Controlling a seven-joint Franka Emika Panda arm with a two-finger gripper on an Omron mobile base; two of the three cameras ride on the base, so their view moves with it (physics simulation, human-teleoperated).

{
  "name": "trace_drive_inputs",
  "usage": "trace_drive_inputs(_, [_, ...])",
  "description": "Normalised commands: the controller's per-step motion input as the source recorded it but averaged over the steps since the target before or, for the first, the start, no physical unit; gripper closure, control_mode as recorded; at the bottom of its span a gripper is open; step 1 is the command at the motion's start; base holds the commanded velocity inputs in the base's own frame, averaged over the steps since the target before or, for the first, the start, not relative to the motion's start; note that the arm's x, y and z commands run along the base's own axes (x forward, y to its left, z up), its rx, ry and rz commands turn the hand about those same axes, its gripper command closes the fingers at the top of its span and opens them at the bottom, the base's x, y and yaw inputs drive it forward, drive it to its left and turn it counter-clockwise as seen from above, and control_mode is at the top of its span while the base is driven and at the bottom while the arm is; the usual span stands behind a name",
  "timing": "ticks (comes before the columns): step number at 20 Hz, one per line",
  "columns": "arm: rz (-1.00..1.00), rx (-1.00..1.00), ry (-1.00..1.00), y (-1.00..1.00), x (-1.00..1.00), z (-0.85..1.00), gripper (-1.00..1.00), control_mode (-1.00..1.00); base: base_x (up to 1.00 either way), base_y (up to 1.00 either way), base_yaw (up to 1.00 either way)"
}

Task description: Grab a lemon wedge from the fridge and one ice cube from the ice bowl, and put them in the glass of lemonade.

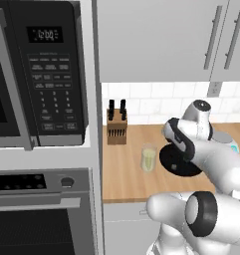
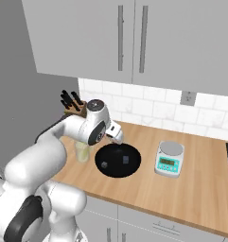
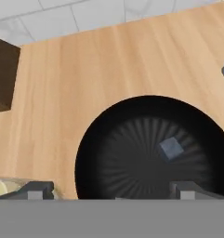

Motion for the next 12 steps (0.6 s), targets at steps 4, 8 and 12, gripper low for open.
trace_drive_inputs(4, [-0.11, 0.00, 0.13, -0.97, -0.17, -0.57, -1.00, -1.00, 0.00, 0.00, 0.00])
trace_drive_inputs(8, [-0.08, 0.00, 0.13, -0.51, -0.01, -0.30, -1.00, -1.00, 0.00, 0.00, 0.00])
trace_drive_inputs(12, [0.00, 0.00, 0.13, -0.02, 0.00, -0.32, -1.00, -1.00, 0.00, 0.00, 0.00])
